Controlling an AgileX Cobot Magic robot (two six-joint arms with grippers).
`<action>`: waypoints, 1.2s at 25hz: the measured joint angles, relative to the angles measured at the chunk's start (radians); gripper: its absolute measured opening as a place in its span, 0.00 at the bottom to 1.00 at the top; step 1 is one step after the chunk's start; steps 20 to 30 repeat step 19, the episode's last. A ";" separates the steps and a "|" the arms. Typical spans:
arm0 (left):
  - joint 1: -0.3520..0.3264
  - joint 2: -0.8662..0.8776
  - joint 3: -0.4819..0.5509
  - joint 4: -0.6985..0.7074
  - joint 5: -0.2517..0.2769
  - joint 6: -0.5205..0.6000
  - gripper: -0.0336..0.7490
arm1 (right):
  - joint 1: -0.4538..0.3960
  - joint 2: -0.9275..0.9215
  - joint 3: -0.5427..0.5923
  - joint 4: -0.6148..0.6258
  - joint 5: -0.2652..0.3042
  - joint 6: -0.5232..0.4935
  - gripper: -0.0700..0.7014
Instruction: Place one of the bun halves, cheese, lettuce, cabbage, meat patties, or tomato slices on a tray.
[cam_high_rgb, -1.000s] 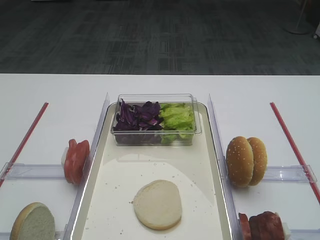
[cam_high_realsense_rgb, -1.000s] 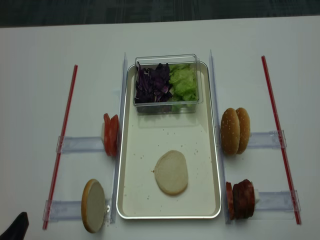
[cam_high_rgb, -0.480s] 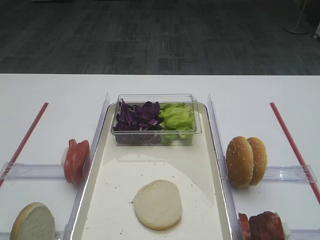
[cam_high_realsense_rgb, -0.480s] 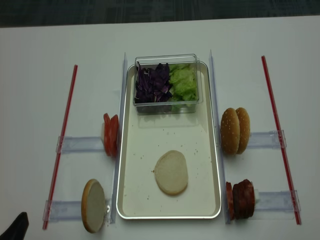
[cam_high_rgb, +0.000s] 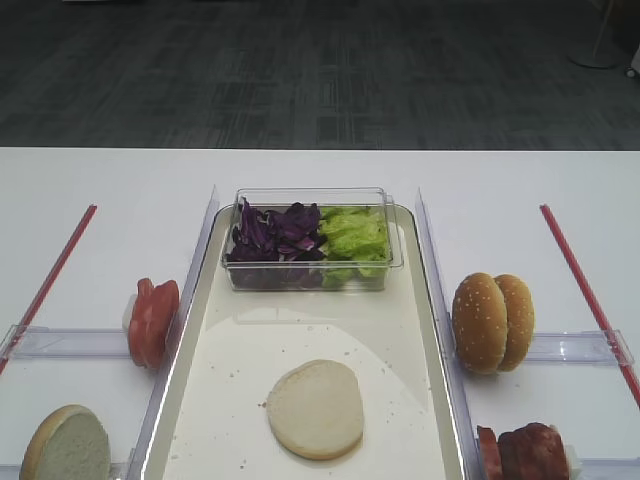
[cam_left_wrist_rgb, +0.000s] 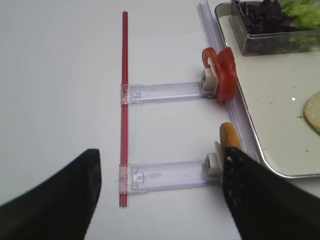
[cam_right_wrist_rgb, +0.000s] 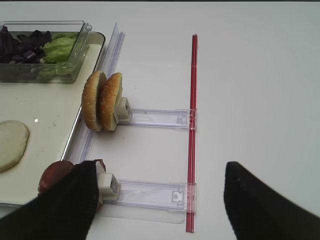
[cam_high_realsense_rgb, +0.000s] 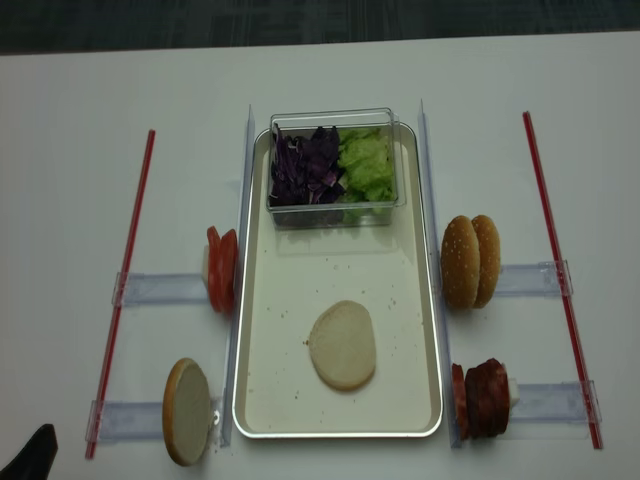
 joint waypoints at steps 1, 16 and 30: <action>0.000 0.000 0.000 0.000 0.000 0.000 0.65 | 0.000 0.000 0.000 0.000 0.000 0.000 0.80; 0.000 0.000 0.000 0.000 0.000 0.000 0.65 | 0.000 0.000 0.000 0.000 0.000 0.000 0.80; 0.000 0.000 0.000 0.000 0.000 0.000 0.65 | 0.000 0.000 0.000 0.000 0.000 0.000 0.80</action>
